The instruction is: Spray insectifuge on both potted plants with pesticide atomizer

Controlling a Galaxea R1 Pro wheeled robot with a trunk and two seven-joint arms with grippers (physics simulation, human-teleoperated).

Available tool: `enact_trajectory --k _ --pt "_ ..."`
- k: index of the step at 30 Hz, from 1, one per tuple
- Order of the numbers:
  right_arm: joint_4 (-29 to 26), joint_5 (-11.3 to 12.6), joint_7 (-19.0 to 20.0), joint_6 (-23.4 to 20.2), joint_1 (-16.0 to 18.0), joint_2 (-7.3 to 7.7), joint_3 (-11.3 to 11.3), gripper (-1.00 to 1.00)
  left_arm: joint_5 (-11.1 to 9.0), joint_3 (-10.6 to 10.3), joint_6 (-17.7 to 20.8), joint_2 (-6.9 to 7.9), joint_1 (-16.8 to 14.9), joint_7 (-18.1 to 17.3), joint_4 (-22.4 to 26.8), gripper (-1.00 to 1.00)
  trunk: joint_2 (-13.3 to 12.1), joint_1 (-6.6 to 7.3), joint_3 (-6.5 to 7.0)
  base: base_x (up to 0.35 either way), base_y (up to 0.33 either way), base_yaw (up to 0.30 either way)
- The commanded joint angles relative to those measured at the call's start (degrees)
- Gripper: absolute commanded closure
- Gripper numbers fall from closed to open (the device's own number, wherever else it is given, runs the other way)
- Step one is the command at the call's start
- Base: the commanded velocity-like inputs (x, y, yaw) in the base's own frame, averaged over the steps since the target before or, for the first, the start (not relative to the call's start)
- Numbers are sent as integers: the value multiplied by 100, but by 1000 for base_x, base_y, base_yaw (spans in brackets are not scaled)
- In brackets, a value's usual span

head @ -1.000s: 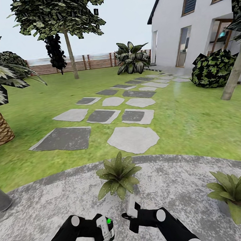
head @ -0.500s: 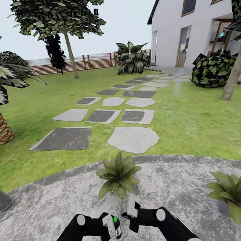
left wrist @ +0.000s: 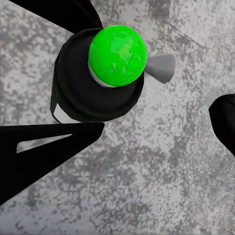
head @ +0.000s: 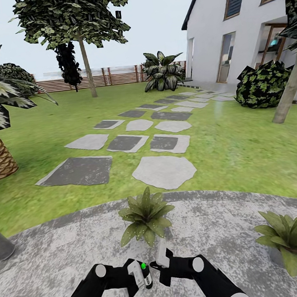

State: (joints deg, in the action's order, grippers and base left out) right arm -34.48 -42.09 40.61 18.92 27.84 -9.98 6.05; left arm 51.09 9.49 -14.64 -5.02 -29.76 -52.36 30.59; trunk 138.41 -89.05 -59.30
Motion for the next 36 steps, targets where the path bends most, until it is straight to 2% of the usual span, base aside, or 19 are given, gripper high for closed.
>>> enact_trajectory --k 1,6,12,36 --pt "-6 -60 0 33 2 -1 -7 100 39 47 -29 -8 -3 -29 -1 100 2 1 -5 0 0 0" --pt "-6 -59 0 33 2 -1 -7 100 33 44 -30 -21 -3 -29 -16 100 2 1 -5 0 0 0" --pt "-6 -57 0 33 2 -1 -7 100 33 44 -30 -101 -3 -29 -26 100 2 1 -5 0 0 0" --pt "-6 -61 0 33 2 -1 -7 100 24 42 -30 -165 -3 -29 -35 100 2 1 -5 0 0 0"
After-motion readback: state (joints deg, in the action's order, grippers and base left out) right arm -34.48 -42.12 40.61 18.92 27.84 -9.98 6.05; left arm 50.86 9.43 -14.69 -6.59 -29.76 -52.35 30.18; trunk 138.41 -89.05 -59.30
